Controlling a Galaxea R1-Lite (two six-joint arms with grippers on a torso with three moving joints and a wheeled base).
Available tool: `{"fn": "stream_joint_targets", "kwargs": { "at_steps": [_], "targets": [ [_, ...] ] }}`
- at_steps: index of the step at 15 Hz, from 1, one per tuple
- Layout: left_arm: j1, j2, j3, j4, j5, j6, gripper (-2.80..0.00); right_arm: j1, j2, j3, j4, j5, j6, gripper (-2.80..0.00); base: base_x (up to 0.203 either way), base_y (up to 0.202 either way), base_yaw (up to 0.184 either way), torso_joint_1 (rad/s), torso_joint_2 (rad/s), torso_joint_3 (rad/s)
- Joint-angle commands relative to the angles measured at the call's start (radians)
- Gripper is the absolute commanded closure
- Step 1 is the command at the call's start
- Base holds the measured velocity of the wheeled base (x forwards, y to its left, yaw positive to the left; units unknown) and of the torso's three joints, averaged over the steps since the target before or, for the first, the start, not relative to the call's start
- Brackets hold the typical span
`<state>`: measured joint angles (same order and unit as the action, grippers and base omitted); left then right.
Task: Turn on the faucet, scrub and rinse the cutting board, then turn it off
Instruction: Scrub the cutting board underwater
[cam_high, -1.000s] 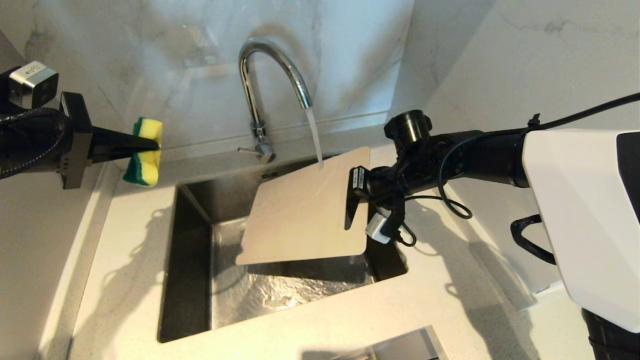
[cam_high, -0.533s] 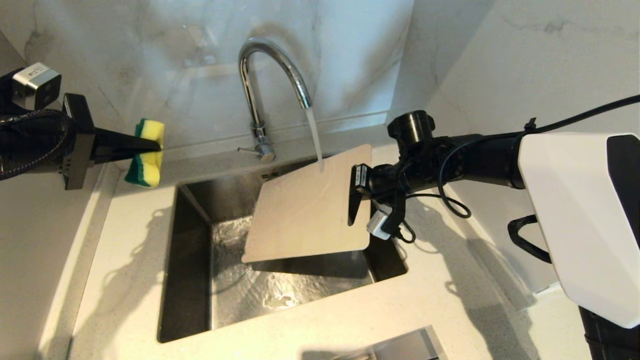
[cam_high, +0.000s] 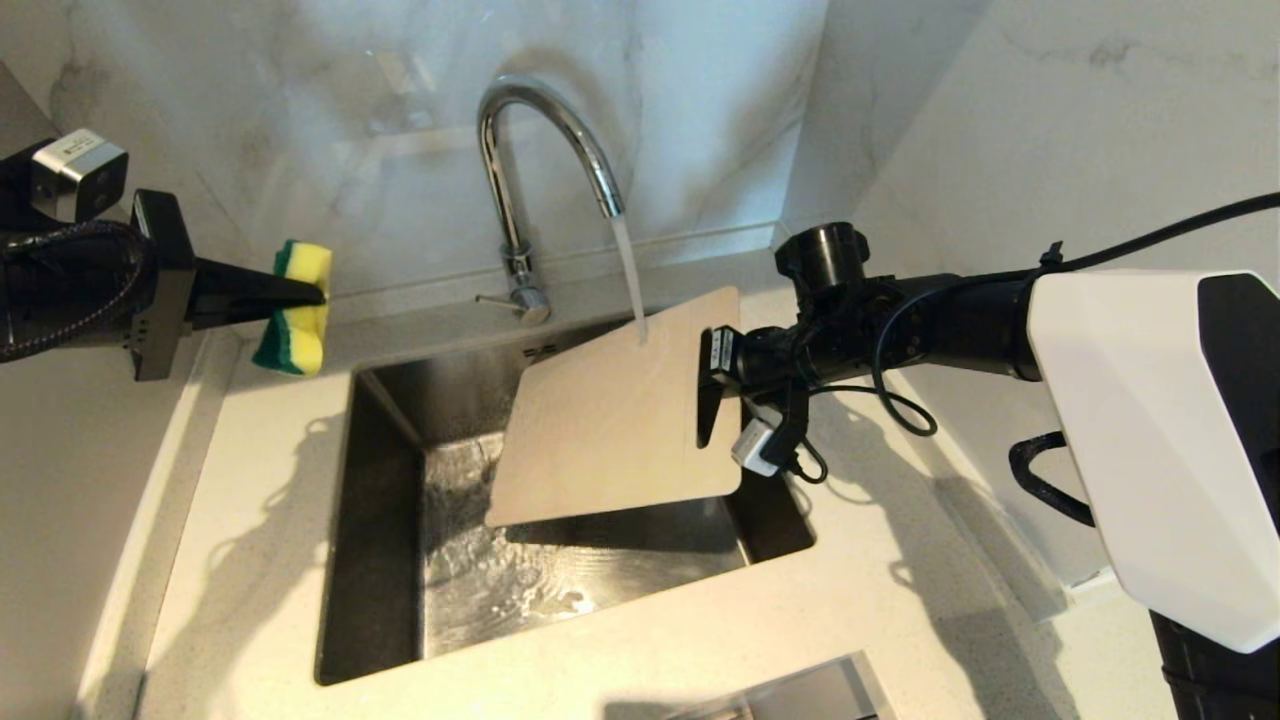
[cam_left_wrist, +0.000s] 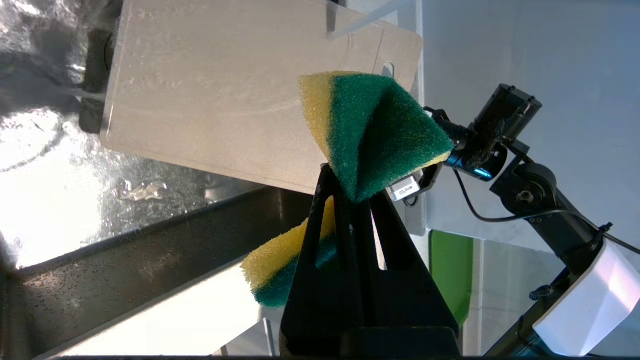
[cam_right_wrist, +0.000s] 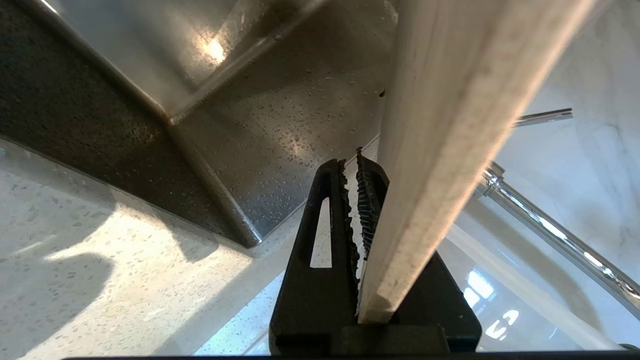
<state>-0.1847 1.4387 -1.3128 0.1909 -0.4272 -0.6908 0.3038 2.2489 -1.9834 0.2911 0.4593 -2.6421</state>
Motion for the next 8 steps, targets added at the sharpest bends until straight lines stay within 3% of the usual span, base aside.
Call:
{"fn": "stream_joint_targets", "kwargs": {
  "at_steps": [1,8],
  "targets": [
    [-0.001,0.002,0.000,0.001,-0.002,-0.004,0.00,0.000,0.000,0.000,-0.003,0.001,-0.015,0.00,0.000,0.000,0.000,0.000,0.00,0.000],
    [-0.001,0.008,0.004,0.001,-0.015,-0.004,0.00,0.000,-0.036,0.012,0.068,0.010,-0.022,0.00,0.000,0.000,0.000,0.000,0.00,0.000]
  ]
}}
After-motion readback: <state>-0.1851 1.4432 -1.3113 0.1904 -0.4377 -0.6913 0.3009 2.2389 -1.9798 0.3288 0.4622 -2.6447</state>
